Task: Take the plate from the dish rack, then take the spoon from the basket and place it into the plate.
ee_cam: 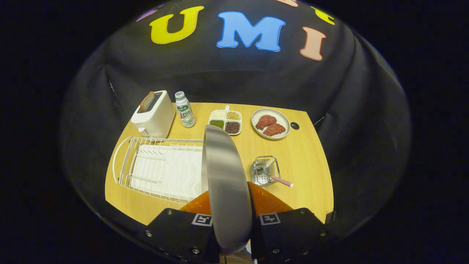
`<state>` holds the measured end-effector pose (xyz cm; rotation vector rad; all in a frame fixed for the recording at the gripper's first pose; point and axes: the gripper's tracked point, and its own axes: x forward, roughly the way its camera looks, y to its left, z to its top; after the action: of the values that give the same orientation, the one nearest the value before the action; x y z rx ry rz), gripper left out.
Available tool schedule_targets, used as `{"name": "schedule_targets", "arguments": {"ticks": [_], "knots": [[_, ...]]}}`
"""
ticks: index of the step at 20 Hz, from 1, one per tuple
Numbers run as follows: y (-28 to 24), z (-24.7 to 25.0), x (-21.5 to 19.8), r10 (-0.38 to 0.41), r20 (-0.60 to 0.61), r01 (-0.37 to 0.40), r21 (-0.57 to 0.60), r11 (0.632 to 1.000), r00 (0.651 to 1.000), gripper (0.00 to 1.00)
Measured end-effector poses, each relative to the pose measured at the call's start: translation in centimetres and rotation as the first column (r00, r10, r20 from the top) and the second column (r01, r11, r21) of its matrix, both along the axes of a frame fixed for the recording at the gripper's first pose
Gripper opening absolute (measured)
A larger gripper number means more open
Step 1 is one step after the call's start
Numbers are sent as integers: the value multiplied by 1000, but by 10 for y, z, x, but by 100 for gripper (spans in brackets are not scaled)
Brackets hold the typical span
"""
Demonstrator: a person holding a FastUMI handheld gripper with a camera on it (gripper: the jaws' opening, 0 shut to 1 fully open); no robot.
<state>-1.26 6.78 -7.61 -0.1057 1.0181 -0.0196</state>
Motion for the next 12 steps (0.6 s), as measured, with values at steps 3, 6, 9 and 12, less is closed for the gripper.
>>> {"name": "schedule_targets", "arguments": {"ticks": [3, 6, 9, 12], "knots": [[-25, -7, -21, -10, -19, 11, 50, 999, 1000, 31], [-52, -17, -41, -22, -37, 25, 73, 997, 999, 31], [-69, -36, -60, 4, -42, 1, 96, 995, 999, 31], [-79, -63, -81, 4, -76, 5, 126, 992, 997, 31]]}}
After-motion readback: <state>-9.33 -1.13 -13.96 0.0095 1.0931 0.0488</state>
